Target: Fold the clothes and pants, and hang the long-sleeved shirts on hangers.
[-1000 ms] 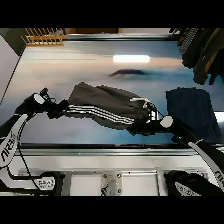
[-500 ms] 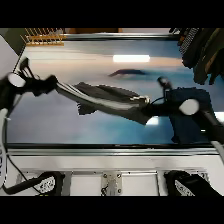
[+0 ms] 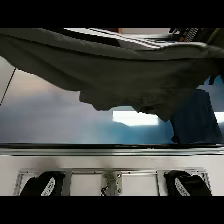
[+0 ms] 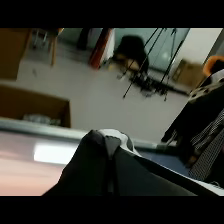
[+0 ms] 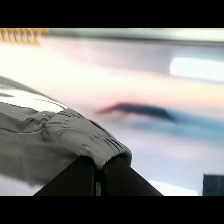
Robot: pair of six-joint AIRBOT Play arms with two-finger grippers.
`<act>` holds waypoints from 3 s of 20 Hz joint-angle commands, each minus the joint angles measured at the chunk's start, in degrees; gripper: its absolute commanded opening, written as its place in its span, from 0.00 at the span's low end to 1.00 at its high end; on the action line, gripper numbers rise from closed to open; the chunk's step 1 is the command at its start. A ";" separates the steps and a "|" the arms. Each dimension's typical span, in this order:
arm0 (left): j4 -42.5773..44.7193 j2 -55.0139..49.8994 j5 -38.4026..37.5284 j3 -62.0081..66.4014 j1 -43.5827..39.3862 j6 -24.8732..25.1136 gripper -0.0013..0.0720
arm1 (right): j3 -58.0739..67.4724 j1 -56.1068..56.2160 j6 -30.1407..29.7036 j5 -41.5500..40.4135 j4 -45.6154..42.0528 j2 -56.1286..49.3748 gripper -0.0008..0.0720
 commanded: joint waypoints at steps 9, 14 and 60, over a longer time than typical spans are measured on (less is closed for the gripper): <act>3.13 -10.51 9.51 1.38 -3.45 0.07 0.03 | 1.27 -0.31 15.43 11.15 6.10 -4.48 0.05; 2.54 -34.07 19.19 1.40 -3.52 0.04 0.03 | -9.20 -0.31 12.81 5.77 4.98 -20.72 0.05; -12.13 -42.51 -4.50 -50.25 5.70 4.50 0.04 | -23.28 -7.41 -2.89 -12.15 4.04 -12.76 0.66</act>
